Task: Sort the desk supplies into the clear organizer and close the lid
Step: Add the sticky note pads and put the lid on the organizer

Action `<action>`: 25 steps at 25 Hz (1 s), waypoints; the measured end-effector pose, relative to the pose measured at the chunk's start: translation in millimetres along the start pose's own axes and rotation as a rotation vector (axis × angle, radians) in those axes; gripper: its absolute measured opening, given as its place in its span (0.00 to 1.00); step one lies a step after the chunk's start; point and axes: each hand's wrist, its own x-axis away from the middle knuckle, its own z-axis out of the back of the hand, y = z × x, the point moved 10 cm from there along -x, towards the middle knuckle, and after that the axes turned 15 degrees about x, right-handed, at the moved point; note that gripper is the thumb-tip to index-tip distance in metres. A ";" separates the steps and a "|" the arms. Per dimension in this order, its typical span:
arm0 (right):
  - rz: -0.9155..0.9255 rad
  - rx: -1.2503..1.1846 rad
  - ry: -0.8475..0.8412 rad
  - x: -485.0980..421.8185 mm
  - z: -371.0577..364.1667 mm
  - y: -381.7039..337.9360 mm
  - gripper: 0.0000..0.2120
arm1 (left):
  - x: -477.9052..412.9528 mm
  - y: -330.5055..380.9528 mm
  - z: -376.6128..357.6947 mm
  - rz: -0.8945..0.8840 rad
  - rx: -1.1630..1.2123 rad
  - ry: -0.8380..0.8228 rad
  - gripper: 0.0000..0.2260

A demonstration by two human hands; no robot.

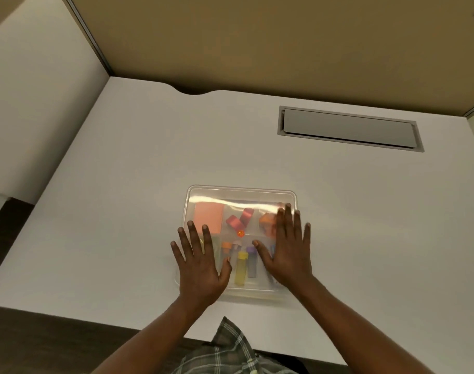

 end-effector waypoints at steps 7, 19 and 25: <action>0.274 0.123 -0.031 -98.0 -6.2 -37.5 0.42 | -3.8 -3.5 -4.9 -0.017 0.014 0.042 0.45; -0.009 -0.100 -0.035 -80.9 0.1 17.7 0.41 | -7.0 -0.6 13.8 -0.024 0.062 0.085 0.43; -0.380 -0.623 -0.144 -19.7 -25.2 48.9 0.33 | -112.5 -53.1 64.9 0.410 0.652 0.239 0.18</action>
